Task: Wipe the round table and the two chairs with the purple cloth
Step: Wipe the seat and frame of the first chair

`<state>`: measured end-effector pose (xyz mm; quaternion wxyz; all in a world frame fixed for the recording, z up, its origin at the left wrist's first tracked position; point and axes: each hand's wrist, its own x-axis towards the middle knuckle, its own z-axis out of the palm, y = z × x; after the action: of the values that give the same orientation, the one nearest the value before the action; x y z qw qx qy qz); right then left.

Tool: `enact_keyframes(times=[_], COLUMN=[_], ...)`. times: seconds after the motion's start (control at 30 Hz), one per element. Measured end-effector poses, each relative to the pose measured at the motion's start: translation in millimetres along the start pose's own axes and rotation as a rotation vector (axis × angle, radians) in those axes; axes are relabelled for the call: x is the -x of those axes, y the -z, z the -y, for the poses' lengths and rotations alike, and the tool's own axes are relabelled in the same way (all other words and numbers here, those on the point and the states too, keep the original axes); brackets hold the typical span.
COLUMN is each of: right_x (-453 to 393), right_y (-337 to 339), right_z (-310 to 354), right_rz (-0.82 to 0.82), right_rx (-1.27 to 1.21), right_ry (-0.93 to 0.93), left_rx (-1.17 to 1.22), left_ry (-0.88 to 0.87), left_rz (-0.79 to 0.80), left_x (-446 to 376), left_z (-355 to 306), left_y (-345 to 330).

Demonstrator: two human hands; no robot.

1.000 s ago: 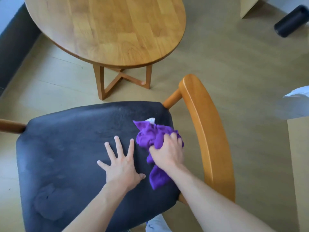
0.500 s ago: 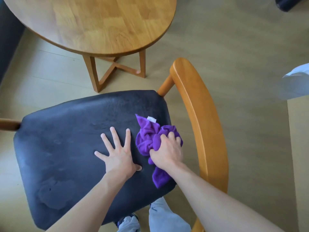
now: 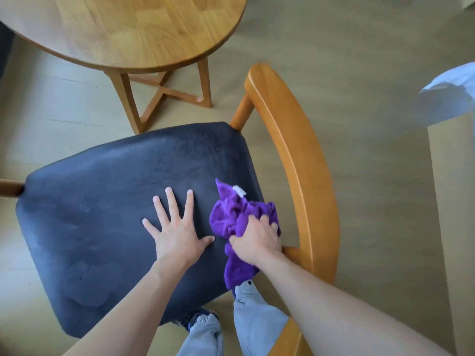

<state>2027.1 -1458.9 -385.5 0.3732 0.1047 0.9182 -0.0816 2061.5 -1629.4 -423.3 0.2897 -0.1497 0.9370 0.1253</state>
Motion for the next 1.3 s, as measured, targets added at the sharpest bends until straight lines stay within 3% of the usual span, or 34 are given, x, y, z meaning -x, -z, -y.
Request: enact_keyframes(times=[0.07, 0.17, 0.27, 0.47, 0.67, 0.77, 0.83, 1.0, 1.13, 1.2, 1.3], right_x=[0.5, -17.6, -33.4, 8.0, 22.5, 13.6, 10.4, 38.7, 55.6, 46.5, 19.4], right_y=[6.7, 26.9, 37.2, -19.4, -18.8, -8.4, -10.3, -55.9, -67.3, -48.7, -15.0], right_z=[1.7, 19.1, 36.2, 6.3, -6.1, -6.5, -3.7, 17.0, 16.0, 9.5, 11.7], right_rz=[-0.023, -0.210, -0.283, -0.171, 0.025, -0.163, -0.313, -0.200, -0.038, 0.012, -0.175], right_rx=[-0.100, -0.258, -0.254, -0.005, -0.119, -0.372, -0.415, -0.233, -0.006, -0.041, -0.242], right_ry=[-0.027, 0.013, 0.101, 0.046, 0.007, -0.106, -0.182, -0.187, 0.081, 0.122, 0.048], left_rx=[-0.015, 0.002, -0.002, 0.003, 0.023, 0.021, 0.013, -0.001, 0.011, 0.018, 0.041], left_ry=[-0.017, -0.022, 0.004, 0.036, 0.029, 0.026, 0.019, -0.044, -0.130, -0.152, -0.056], left_rz=[-0.014, 0.009, 0.034, 0.031, 0.018, 0.013, 0.013, 0.003, 0.027, 0.059, 0.035], left_x=[5.2, 15.1, 29.0, 43.8, 45.8, 47.0, 47.2, 51.8, 60.4, 66.6, 80.4], left_z=[1.5, 0.3, -4.8, -7.0, -5.6, -3.8, -1.7, 13.4, 32.3, 44.2, 65.2], left_y=[-1.3, -3.4, -7.6, -15.5, -15.1, -13.7, -13.2, -9.7, -8.1, -6.4, -3.5])
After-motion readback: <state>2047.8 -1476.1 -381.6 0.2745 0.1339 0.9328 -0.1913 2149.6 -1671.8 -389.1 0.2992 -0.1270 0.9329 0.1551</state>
